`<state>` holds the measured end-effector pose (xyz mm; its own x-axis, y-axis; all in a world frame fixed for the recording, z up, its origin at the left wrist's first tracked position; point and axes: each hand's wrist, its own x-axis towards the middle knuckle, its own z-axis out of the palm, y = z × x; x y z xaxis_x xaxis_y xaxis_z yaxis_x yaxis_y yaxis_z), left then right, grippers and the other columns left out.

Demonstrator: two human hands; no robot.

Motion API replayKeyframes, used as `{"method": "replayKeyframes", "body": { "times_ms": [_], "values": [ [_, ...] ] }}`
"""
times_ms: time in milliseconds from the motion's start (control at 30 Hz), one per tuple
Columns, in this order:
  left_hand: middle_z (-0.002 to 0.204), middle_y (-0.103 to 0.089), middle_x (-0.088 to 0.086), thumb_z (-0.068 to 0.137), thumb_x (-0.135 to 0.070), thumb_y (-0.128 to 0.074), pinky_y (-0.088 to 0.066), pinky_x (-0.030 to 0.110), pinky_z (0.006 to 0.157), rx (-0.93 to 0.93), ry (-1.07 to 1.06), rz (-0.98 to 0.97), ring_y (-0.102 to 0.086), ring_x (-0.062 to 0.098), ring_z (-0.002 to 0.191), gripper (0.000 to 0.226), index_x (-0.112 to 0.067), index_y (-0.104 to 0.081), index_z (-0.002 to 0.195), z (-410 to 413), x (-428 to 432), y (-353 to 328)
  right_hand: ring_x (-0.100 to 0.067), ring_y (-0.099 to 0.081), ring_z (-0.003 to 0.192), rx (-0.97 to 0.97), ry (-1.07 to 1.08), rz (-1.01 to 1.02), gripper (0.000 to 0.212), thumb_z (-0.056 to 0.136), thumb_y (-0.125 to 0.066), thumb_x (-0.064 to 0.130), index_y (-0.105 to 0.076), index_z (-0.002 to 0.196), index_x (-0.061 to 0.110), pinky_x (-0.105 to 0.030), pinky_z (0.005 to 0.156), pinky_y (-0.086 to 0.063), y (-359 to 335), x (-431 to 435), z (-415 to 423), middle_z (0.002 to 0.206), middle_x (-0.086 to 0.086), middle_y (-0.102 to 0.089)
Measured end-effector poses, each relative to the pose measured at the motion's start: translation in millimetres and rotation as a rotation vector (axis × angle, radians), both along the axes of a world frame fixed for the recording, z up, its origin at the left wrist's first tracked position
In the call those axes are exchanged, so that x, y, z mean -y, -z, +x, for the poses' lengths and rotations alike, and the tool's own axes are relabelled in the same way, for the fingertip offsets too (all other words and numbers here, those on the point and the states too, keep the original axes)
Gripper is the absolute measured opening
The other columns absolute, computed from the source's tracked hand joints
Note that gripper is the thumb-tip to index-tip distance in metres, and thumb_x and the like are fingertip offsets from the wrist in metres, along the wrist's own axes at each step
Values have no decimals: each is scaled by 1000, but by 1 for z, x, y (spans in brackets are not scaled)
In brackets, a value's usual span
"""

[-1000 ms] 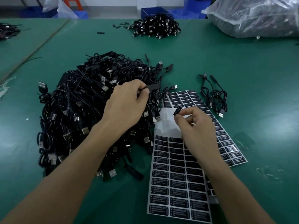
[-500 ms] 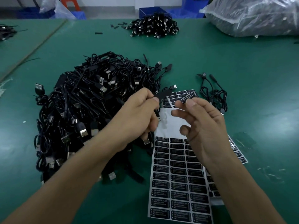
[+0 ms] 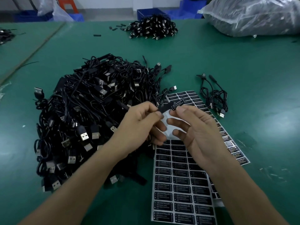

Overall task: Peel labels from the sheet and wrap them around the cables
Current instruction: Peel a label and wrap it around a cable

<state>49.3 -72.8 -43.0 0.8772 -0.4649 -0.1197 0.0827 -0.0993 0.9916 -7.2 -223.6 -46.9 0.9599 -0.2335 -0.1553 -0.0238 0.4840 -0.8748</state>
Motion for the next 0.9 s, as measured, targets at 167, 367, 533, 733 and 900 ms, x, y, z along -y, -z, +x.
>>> {"method": "replayKeyframes", "body": {
  "times_ms": [167, 367, 533, 733, 900],
  "values": [
    [65, -69, 8, 96, -10, -61, -52, 35, 49, 124, -39, -11, -67, 24, 48, 23, -7, -70, 75, 1, -3, 11, -12, -70, 72, 14, 5, -48, 9, 68, -74, 26, -77, 75, 21, -20, 58, -52, 3, -1, 0, 82, -5, -74],
    [63, -70, 6, 87, -15, -65, -54, 30, 50, 129, -26, 27, -68, 22, 49, 20, -11, -73, 69, 2, -2, 15, -12, -69, 71, 28, 11, -114, 9, 71, -72, 22, -77, 76, 16, -19, 61, -52, 7, -1, 2, 79, -7, -73],
    [64, -71, 5, 97, -7, -61, -54, 23, 52, 137, -23, 43, -70, 19, 52, 24, -8, -75, 77, 3, -4, 18, -14, -68, 75, 46, 11, -281, 14, 87, -71, 11, -79, 77, 17, -20, 64, -52, 13, -1, 3, 77, -6, -73],
    [68, -73, 5, 99, -10, -59, -53, 19, 55, 84, 13, -13, -71, 18, 56, 20, -7, -73, 84, 2, -3, 17, -15, -68, 76, 26, 48, -374, 18, 89, -71, 12, -80, 78, 22, -21, 68, -52, 16, -3, 3, 79, -5, -74],
    [74, -75, 4, 99, -11, -59, -55, 18, 60, 39, 54, -64, -74, 17, 63, 18, -12, -73, 89, 2, -4, 15, -20, -66, 76, 15, 35, -359, 13, 90, -71, 14, -79, 81, 19, -23, 68, -53, 18, -2, 3, 83, -9, -75]
  ]
}}
